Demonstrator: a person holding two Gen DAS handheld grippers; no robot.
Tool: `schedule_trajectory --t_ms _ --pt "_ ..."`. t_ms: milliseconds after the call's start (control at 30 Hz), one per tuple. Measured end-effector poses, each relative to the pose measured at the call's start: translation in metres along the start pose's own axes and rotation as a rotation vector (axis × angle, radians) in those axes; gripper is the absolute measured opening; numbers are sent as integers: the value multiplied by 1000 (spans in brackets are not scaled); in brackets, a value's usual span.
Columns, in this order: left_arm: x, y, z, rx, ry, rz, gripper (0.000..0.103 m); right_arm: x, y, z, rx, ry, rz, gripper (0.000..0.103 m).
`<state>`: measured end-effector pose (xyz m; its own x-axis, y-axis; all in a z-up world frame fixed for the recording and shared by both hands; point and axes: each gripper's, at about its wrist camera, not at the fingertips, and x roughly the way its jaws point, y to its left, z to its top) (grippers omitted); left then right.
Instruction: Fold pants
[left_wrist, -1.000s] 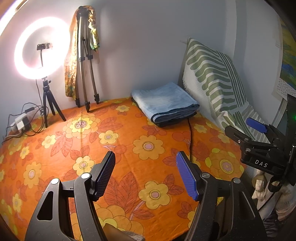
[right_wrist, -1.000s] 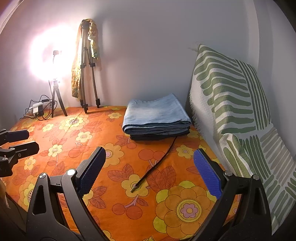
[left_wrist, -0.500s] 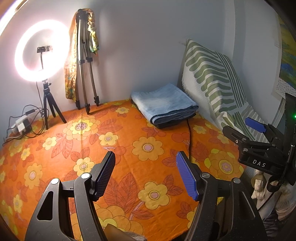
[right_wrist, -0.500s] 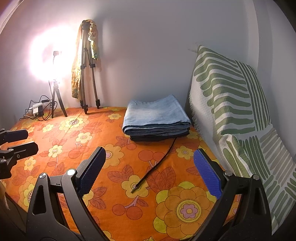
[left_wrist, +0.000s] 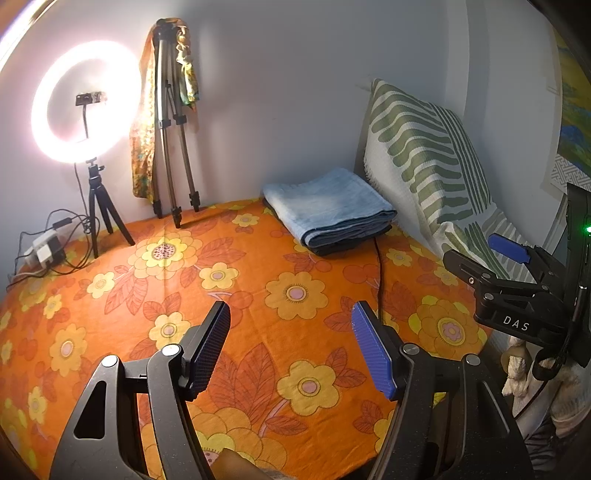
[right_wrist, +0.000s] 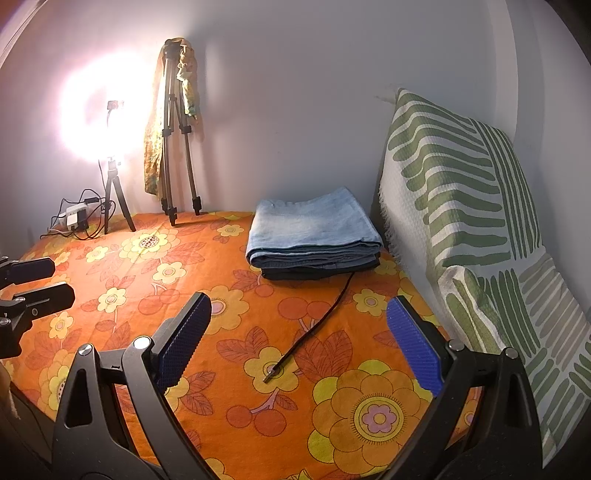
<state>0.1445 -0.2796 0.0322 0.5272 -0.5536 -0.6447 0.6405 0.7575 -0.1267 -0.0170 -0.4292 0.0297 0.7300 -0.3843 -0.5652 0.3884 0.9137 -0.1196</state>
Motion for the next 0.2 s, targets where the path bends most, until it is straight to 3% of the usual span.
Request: schedule_trajectory --t_ms 200 --pt "-3 6 1 -1 -13 6 68 0 1 -1 3 3 2 98"
